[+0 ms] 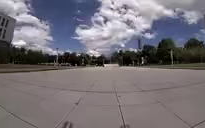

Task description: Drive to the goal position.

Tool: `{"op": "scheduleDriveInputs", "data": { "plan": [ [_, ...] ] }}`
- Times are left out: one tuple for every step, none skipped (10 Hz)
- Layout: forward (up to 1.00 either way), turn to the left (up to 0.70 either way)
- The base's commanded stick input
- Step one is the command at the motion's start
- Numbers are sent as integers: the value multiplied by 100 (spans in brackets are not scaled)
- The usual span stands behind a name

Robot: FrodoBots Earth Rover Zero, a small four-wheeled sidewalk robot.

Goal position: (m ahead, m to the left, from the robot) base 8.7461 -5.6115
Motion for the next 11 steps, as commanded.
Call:
{"op": "scheduleDriveInputs", "data": {
  "plan": [
    [70,0],
    [70,-1],
    [70,-10],
    [70,-21],
    [70,-32],
    [70,-24],
    [70,0],
    [70,0],
    [70,0],
    [70,0],
    [70,0]
  ]
}}
